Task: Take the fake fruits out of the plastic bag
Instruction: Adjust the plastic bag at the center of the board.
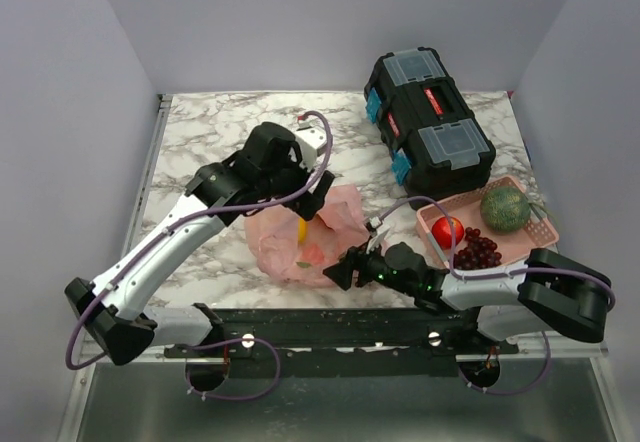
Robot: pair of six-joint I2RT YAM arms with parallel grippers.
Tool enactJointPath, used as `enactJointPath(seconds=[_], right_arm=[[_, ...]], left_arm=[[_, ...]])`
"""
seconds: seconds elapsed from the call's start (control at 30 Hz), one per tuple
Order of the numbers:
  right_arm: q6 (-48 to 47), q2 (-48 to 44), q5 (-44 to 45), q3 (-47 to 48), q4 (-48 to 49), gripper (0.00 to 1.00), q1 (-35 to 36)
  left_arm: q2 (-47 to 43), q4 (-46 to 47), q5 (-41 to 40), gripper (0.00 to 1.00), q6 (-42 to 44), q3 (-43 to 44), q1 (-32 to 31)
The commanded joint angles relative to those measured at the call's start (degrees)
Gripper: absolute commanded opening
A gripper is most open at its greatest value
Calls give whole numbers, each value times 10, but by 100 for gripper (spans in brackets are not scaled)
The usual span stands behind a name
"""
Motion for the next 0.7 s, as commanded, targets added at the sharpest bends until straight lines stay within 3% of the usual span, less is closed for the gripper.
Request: enactJointPath(seconds=[0.0, 0.23, 0.33, 0.4, 0.5, 0.6, 0.67], right_arm=[[0, -35, 39, 11, -17, 68, 4], [-5, -65, 40, 13, -48, 69, 4], [-4, -68, 44, 13, -54, 69, 4], [-3, -68, 49, 15, -56, 69, 4], [2, -56, 53, 17, -42, 68, 4], [0, -27, 39, 44, -36, 62, 4], [-2, -1, 22, 68, -29, 58, 5]], left_arm=[[55, -37, -41, 99, 85, 44, -32], [171, -14, -138, 98, 99, 68, -66], [209, -9, -176, 90, 85, 90, -67], [220, -7, -200, 75, 81, 98, -66], [215, 4, -205, 40, 72, 100, -65], [189, 11, -218, 10, 46, 97, -64], [164, 16, -229, 2, 20, 83, -64]])
